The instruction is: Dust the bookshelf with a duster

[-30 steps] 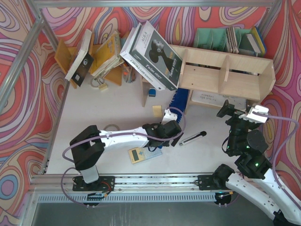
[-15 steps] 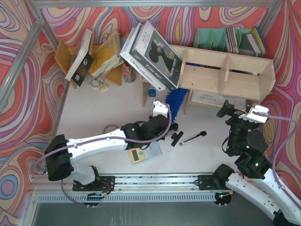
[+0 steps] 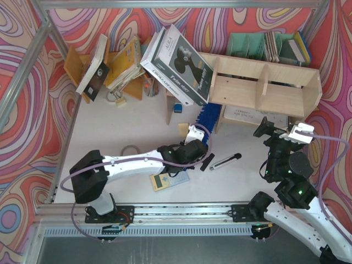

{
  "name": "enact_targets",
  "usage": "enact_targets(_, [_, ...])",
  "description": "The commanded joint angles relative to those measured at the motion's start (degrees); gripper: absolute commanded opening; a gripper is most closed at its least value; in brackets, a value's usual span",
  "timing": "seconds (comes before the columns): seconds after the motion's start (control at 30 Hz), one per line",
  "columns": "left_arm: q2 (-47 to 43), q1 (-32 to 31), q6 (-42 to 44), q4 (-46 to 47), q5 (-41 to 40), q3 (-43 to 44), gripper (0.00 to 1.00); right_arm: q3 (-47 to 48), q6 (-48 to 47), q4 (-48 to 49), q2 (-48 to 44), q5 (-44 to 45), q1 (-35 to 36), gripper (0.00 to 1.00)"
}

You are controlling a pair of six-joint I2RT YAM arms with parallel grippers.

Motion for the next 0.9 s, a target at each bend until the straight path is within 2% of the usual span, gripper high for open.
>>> enact_targets(0.0, [3.3,-0.5,1.1,-2.6,3.5,2.2,0.0,0.4,0.2,-0.2,-0.3,0.0,-0.4,0.89])
enact_targets(0.17, [1.2,-0.5,1.7,-1.9,2.3,2.6,0.0,0.3,0.3,-0.3,-0.4,0.1,-0.4,0.89])
enact_targets(0.4, [-8.4,-0.5,3.5,1.7,-2.5,-0.4,0.0,0.3,0.3,-0.3,-0.6,0.1,-0.4,0.89])
enact_targets(0.57, [-13.7,-0.5,3.9,7.0,-1.5,-3.3,0.0,0.3,0.3,-0.3,-0.7,0.1,-0.4,0.89])
enact_targets(0.67, [-13.0,-0.5,4.1,6.8,0.8,-2.9,0.0,0.4,0.3,-0.3,-0.6,0.1,-0.4,0.9])
enact_targets(0.87, [-6.0,-0.5,3.4,3.8,3.9,-1.1,0.0,0.3,0.3,-0.3,-0.7,0.1,-0.4,0.89])
